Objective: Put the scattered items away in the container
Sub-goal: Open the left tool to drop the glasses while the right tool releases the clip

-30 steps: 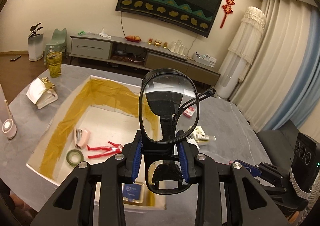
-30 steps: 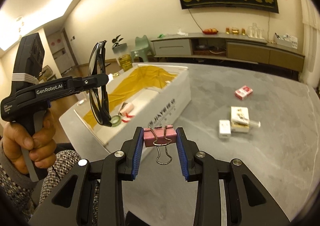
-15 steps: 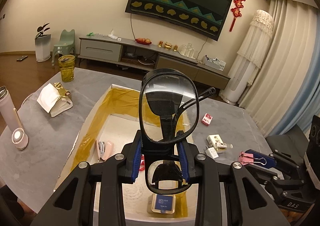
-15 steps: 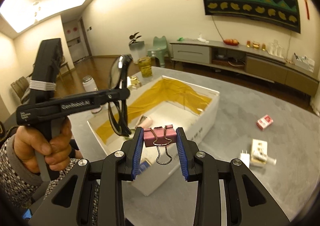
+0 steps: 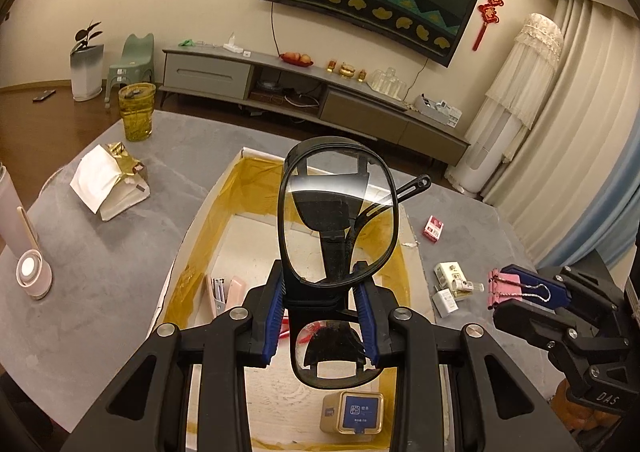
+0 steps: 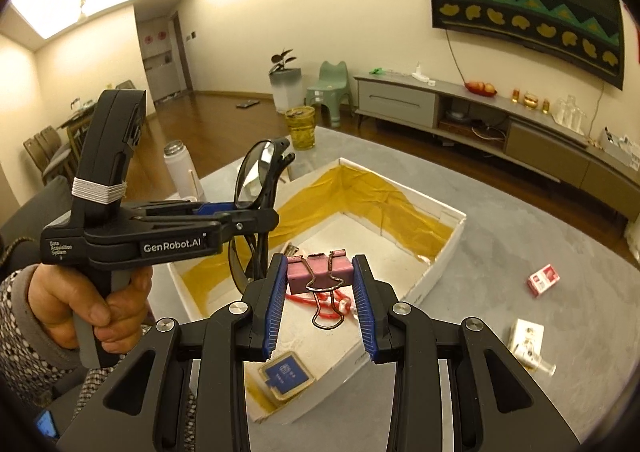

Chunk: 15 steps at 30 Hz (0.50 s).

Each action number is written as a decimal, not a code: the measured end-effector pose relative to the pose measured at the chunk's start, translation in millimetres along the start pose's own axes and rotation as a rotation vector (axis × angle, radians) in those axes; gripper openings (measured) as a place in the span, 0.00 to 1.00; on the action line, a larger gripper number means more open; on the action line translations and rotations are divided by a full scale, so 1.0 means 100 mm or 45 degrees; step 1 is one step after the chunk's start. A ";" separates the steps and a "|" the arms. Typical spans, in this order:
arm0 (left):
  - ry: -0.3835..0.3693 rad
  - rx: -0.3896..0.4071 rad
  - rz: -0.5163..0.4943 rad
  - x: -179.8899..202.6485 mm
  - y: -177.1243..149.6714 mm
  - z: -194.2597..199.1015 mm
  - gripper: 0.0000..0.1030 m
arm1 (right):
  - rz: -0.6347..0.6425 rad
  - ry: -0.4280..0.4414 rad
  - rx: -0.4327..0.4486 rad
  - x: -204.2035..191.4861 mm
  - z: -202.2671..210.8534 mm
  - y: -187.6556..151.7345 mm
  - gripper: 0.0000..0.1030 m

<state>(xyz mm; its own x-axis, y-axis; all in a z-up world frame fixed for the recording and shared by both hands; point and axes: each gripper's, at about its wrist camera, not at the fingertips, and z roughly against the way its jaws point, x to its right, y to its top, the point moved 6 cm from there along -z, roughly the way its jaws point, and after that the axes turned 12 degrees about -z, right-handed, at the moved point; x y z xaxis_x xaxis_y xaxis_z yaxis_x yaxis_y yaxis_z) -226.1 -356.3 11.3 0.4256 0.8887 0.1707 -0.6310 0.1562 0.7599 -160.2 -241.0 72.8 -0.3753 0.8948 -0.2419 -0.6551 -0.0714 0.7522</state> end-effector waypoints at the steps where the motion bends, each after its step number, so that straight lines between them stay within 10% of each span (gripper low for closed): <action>1: -0.002 -0.008 -0.001 -0.01 0.00 -0.02 0.33 | 0.003 0.000 -0.009 0.01 -0.03 0.02 0.34; 15: -0.007 -0.105 -0.013 -0.10 0.11 -0.35 0.33 | 0.020 -0.017 -0.117 0.14 -0.53 0.22 0.34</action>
<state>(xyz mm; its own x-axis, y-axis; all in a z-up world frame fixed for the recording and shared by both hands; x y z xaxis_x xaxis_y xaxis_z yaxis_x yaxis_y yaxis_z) -259.7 -348.3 -4.0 0.4354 0.8846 0.1668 -0.6779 0.2003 0.7074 -214.5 -253.1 53.4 -0.3780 0.8989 -0.2217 -0.7064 -0.1252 0.6966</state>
